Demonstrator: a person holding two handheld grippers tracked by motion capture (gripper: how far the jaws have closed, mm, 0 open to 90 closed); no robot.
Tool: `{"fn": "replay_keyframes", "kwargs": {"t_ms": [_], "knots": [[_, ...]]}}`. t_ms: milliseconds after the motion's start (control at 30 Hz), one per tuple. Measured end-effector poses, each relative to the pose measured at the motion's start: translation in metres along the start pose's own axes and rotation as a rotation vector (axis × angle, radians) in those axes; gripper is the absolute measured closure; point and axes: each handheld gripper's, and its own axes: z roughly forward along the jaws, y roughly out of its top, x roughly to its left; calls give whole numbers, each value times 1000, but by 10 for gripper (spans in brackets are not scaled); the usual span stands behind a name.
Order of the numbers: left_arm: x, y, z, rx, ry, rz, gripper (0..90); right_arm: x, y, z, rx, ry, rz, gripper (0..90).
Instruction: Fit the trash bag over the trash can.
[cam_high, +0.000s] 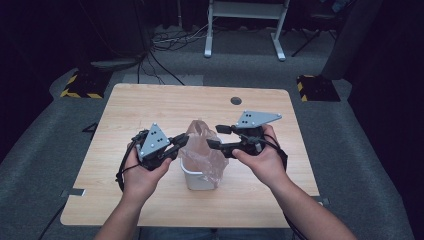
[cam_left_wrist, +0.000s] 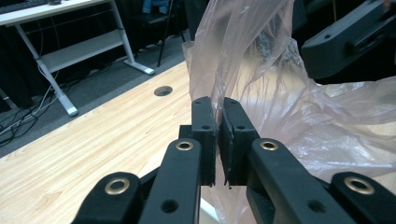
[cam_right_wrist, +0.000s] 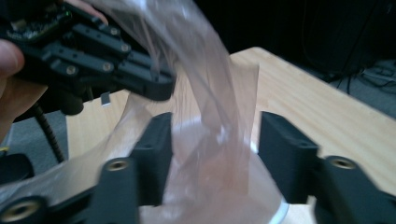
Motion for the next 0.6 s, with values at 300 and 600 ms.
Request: {"fn": "replay_keyframes", "kwargs": {"t_ms": [300,600], "knots": [[8,-7,-6,1,7,9,868,-9,11,14,22,8,7,888],[17,-12,-12,-1,23,11,867,-15,11,-10,45,8,59,900]]}}
